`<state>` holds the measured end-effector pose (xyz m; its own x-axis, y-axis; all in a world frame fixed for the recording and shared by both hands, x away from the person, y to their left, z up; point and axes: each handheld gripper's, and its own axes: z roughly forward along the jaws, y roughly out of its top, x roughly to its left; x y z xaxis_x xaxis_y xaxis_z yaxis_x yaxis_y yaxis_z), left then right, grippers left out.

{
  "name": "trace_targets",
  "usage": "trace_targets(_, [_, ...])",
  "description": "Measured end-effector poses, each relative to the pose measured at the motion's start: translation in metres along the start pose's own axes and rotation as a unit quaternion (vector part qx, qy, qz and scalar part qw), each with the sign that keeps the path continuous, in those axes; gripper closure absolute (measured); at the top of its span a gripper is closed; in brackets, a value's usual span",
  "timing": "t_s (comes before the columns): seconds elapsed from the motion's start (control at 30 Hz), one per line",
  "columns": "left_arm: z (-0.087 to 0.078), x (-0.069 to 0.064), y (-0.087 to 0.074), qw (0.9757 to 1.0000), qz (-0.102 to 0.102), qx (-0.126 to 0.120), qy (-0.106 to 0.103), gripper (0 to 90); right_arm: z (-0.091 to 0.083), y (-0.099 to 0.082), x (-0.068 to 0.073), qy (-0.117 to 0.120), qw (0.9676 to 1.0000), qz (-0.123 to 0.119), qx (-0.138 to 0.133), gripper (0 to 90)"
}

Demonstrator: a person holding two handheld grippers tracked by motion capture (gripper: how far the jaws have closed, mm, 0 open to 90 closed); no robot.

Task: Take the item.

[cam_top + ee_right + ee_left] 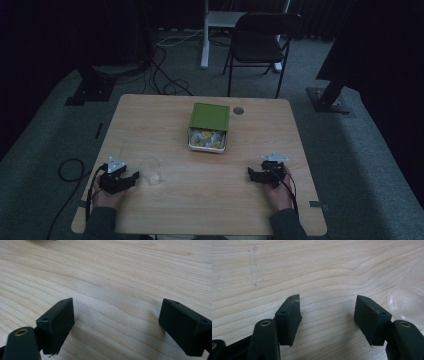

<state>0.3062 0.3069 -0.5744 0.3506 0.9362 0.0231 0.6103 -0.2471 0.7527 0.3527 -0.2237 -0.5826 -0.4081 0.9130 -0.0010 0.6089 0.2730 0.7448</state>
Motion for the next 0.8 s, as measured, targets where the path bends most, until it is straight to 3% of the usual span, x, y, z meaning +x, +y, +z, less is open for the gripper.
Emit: trace_targets(0.8, [-0.0005, -0.0011, -0.0004, 1.0, 0.0, 0.0, 0.002, 39.3, -0.0016, -0.0014, 0.0022, -0.001, 1.0, 0.002, -0.001, 13.5])
